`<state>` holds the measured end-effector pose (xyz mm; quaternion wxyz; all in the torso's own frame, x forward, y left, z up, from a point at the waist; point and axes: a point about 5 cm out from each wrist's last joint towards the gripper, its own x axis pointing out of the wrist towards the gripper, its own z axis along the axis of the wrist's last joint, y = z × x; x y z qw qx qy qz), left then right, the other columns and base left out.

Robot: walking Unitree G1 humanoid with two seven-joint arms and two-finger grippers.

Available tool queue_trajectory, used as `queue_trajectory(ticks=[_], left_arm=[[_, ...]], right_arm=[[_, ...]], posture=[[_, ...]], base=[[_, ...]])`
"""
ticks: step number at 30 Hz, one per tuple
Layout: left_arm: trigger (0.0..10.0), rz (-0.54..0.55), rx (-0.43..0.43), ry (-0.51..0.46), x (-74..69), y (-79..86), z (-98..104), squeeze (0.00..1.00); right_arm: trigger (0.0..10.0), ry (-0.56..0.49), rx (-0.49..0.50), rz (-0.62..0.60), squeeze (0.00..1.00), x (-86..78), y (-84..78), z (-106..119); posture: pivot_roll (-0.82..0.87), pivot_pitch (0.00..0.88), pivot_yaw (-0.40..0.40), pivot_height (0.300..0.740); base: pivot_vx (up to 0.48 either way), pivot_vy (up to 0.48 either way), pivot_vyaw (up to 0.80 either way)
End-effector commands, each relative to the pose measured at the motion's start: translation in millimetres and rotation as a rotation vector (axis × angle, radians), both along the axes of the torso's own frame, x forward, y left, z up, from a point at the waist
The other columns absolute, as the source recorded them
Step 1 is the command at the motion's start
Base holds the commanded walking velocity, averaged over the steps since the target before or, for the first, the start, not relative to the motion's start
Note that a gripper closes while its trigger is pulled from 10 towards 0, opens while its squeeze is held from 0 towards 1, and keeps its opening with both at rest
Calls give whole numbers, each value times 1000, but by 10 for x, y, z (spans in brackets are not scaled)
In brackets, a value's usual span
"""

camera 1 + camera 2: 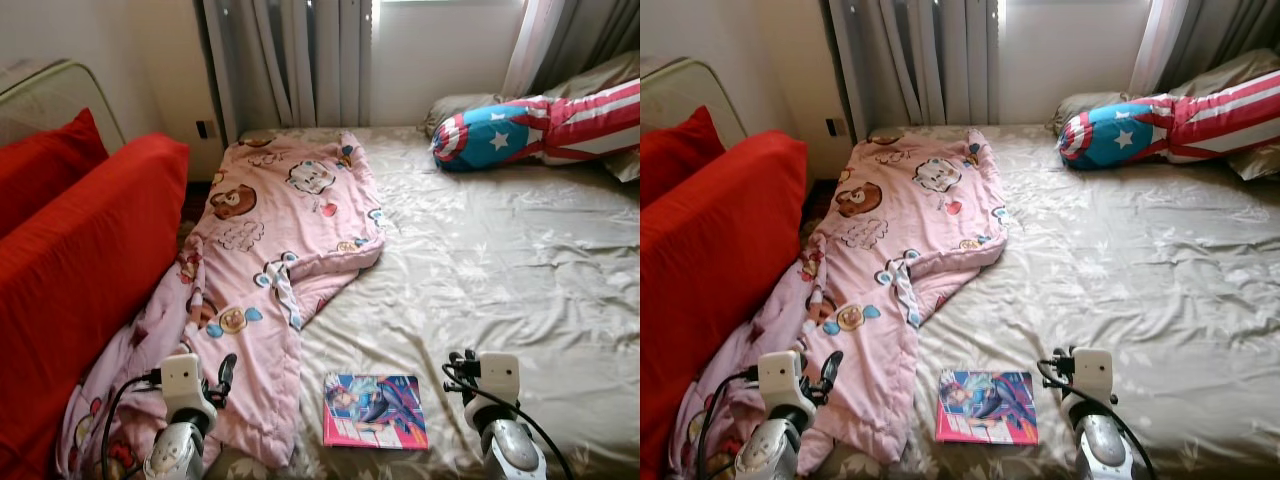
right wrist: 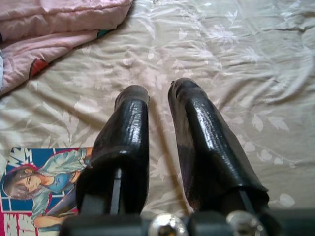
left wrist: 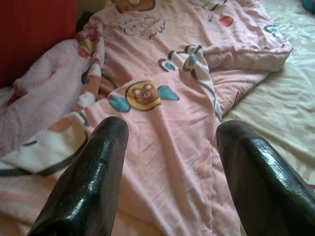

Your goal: Clean up the room

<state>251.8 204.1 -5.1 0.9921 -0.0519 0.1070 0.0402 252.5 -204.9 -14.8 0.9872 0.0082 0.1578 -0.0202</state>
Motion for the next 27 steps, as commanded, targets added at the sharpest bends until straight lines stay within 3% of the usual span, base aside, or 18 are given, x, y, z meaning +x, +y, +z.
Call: queue_trajectory(ticks=[1, 8, 11, 27], left_arm=[[10000, 15, -1, 2, 17, 41, 17, 0], [10000, 10, 2, -4, 72, 10, 46, 0], [10000, 5, 5, -3, 82, 9, 52, 0], [10000, 5, -1, -1, 85, 8, 55, 0]], right_arm=[[10000, 0, 6, -6, 0, 24, 2, 11], [10000, 37, 8, 0, 0, 32, 21, -16], [10000, 33, 20, 3, 0, 15, 47, -28], [10000, 35, 36, 5, 0, 10, 78, -40]], posture=[[-101, 0, 2, 670], [-98, 0, 4, 670], [-100, 0, 7, 640], [-93, 11, 12, 640]], base=[[0, 0, 0], [0, 0, 0], [0, 0, 0], [0, 0, 0]])
